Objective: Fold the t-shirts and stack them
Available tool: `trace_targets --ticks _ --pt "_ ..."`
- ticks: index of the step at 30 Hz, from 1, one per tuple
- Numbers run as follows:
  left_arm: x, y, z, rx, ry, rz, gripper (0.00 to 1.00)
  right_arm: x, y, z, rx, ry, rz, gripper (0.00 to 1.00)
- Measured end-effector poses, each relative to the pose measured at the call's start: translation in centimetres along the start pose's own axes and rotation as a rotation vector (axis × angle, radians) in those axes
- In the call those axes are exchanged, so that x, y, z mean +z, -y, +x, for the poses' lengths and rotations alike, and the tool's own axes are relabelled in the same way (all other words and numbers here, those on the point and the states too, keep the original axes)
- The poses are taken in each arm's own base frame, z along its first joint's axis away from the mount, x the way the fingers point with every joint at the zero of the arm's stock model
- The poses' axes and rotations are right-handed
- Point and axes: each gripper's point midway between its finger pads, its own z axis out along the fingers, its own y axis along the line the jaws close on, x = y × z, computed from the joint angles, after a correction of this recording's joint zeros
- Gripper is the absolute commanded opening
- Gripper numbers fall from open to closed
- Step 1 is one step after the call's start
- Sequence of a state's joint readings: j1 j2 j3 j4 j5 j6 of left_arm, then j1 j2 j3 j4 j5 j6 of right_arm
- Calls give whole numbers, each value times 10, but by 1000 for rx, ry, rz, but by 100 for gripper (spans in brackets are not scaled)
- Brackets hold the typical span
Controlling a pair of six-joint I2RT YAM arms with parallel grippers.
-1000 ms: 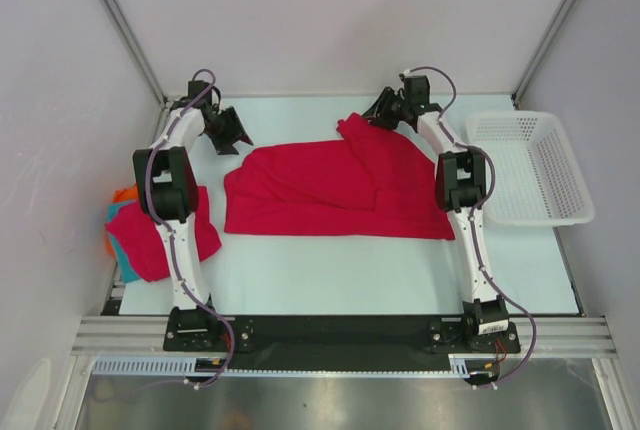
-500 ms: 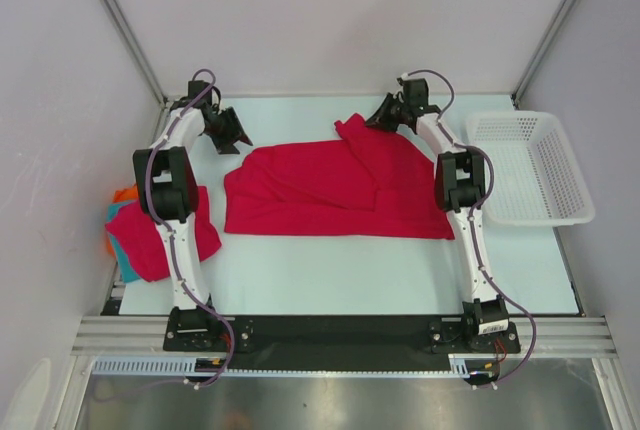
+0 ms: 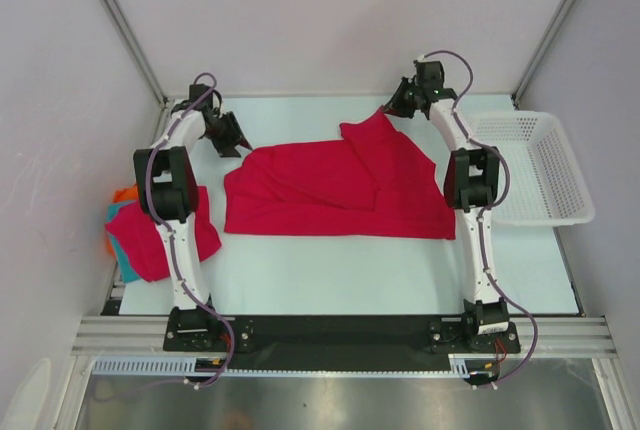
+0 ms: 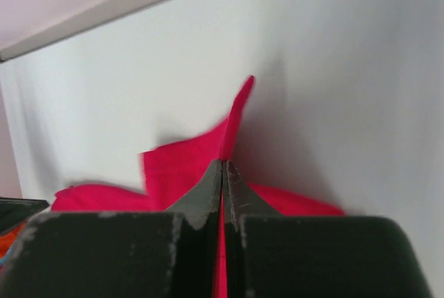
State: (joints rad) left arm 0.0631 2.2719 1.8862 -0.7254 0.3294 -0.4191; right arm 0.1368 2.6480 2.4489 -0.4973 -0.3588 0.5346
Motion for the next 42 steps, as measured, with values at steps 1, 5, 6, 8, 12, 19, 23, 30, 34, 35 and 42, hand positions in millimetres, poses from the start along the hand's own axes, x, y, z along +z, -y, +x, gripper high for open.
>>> trace_targets --ticks 1,5,6,8,12,19,23,30,34,35,42 --pt "1 -1 2 -2 -5 -2 48 -6 -5 -5 -7 12 -3 0" --pt "5 -6 10 -8 -23 -11 47 -36 -33 -32 -49 74 -33 0" --pt "5 -7 11 -10 -26 -12 47 -41 -38 -36 -57 84 -39 0" --pt "7 -9 13 -12 -33 -15 47 -50 -47 -44 -75 103 -51 0" --pt "7 -11 16 -15 -36 -22 47 -55 -53 -46 -89 109 -57 0" --pt "2 -6 0 -12 10 -30 51 -54 -50 -32 -97 65 -34 0" --pt "-7 8 -27 -4 91 -4 52 -52 -46 -27 -108 51 -22 0" --pt "8 9 -37 -32 111 12 52 -47 -36 -12 -117 9 13 0" --pt "23 -1 -26 -58 71 -7 50 -47 -33 -8 -121 -3 23 0" --pt "25 -3 -23 -62 63 -11 50 -46 -32 -7 -120 -7 27 0" --pt "30 -3 -11 -79 26 7 24 -48 -30 -2 -123 -20 37 0"
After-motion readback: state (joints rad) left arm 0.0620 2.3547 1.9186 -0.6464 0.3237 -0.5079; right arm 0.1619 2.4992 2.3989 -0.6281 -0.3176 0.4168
